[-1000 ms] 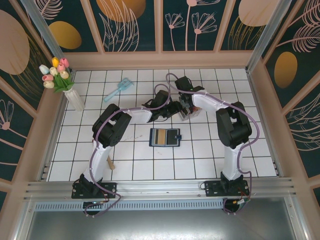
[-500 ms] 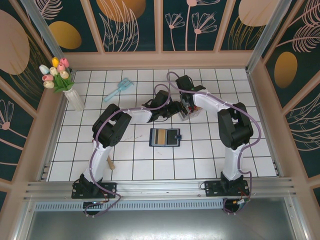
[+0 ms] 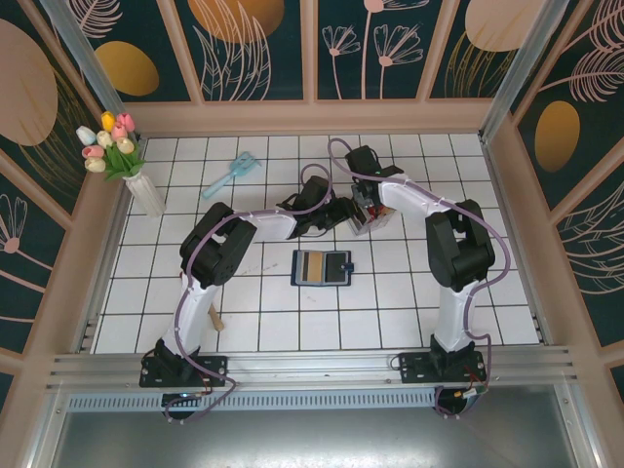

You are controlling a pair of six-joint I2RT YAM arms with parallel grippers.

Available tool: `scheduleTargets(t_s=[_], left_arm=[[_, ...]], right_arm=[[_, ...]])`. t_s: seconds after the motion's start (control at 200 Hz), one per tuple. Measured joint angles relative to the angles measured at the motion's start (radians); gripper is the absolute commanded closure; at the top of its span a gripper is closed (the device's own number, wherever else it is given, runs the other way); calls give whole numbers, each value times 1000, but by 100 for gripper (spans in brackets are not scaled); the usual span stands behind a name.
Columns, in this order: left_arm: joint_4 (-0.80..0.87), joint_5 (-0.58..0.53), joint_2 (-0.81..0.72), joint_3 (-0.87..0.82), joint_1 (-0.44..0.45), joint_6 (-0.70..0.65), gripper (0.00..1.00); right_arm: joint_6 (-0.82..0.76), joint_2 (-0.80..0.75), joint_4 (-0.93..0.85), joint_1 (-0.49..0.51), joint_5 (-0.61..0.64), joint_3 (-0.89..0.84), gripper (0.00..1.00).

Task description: Put the credit cards into the card holder

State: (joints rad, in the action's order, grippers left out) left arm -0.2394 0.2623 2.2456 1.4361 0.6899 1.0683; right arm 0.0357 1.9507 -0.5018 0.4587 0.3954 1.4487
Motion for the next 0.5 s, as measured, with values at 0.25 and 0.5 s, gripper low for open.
scheduleTargets(t_s=[0.25, 0.5], left_arm=[[0, 0, 0, 0, 0, 0, 53], [0, 0, 0, 0, 0, 0, 52]], right_arm=[[4, 0, 0, -10, -43, 0, 76], [5, 0, 0, -14, -67, 0, 85]])
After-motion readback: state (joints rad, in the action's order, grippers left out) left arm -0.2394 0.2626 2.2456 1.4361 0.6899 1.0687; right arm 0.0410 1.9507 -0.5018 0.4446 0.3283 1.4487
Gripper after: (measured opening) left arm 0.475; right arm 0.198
